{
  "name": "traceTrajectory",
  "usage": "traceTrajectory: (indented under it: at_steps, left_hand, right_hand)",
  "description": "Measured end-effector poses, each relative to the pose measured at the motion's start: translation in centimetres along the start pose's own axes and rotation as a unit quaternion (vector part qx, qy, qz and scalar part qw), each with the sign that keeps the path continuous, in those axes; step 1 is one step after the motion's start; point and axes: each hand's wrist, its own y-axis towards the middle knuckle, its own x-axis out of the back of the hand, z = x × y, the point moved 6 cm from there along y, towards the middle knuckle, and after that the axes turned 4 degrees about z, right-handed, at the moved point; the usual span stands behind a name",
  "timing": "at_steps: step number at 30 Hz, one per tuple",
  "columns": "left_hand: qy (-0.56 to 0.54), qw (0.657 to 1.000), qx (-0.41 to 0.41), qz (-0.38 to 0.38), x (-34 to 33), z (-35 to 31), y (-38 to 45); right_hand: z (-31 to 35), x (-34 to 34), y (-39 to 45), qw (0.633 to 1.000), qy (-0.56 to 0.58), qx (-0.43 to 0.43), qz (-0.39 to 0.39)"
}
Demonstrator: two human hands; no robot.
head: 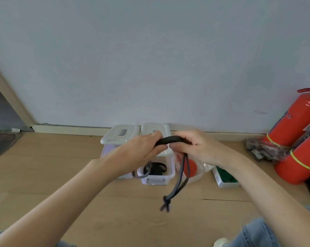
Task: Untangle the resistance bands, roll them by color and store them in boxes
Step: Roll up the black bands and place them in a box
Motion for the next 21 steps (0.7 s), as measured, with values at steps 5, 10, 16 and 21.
traceTrajectory:
  at_steps: [5,10,16,21]
  left_hand:
    - [0.006,0.997,0.062,0.050,-3.9,2.8,-0.8]
    - [0.011,0.994,0.100,0.042,-3.7,5.6,-1.8]
    - [-0.070,0.983,0.153,-0.068,2.1,5.4,-2.1]
    - [-0.039,0.998,0.042,-0.034,3.7,-0.9,-1.4]
  right_hand:
    - [0.1,1.8,-0.2,0.997,0.047,0.014,-0.061]
    - [-0.9,3.1,-0.5,0.969,0.201,0.048,-0.138]
    - [-2.1,2.3,-0.8,0.981,0.183,-0.005,-0.069]
    - [-2.9,-1.4,-0.9,0.990,0.058,-0.090,0.094]
